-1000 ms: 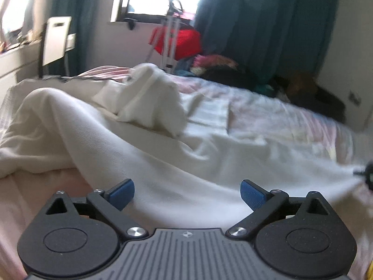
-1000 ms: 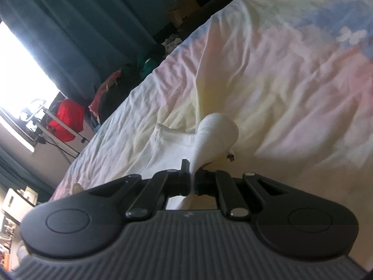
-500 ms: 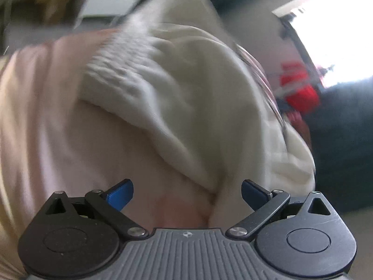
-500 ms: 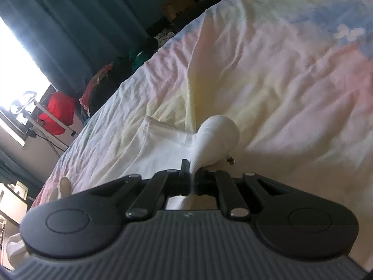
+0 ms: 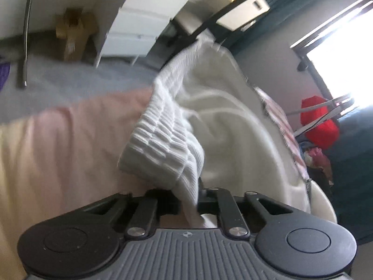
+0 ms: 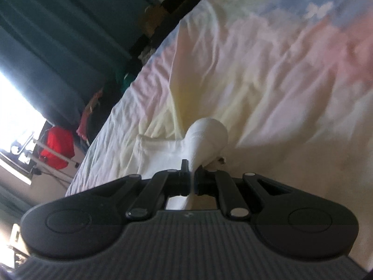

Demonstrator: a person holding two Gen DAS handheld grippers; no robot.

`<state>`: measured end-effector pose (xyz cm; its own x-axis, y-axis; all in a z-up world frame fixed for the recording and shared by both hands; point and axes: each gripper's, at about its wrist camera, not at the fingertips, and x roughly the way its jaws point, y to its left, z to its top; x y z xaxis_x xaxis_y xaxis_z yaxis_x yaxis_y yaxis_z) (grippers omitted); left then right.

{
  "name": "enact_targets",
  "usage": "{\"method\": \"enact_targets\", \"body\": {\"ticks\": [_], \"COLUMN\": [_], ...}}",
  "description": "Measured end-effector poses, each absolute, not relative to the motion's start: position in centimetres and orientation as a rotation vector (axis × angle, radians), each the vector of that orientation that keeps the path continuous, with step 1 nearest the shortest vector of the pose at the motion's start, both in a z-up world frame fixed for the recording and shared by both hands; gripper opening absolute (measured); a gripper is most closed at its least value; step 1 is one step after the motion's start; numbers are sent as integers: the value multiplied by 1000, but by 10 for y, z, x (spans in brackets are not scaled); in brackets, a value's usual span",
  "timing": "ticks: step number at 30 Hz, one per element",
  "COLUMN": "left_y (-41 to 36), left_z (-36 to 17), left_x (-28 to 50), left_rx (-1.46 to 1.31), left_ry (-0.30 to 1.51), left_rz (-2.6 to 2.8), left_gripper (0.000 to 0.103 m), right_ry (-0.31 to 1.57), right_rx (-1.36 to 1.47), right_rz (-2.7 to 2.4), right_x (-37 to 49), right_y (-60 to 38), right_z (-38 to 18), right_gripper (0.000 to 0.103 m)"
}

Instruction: Fold clothes

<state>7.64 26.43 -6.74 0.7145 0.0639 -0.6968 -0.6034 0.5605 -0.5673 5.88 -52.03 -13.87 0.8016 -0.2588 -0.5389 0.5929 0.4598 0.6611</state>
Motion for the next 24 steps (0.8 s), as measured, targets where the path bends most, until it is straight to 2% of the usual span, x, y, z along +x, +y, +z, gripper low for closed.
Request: {"method": "enact_targets", "body": {"ticks": [7,13,16,20,24], "left_y": [316,343,344,334,317], "left_z": [-18,12,9,-12,-18], "left_x": [35,13,9,14,16], "left_rx": [-984,-935,-851,-702,-549], "left_ry": [572,630,712,824,865], "left_rz": [355,291,329,394,411], "left_gripper": [6,5,5,7,17], "right_ry": [278,227,284,461,548], "right_rx": [938,994,958,981,992], "right_rz": [-613,-762,-873,-985,-1004], "right_x": [28,-17,-29,-29,-25], "right_y": [-530,-531,-524,-525,-527], "right_z": [-118,-110,-107,-126,-136], "right_gripper": [6,6,6,6,8]}}
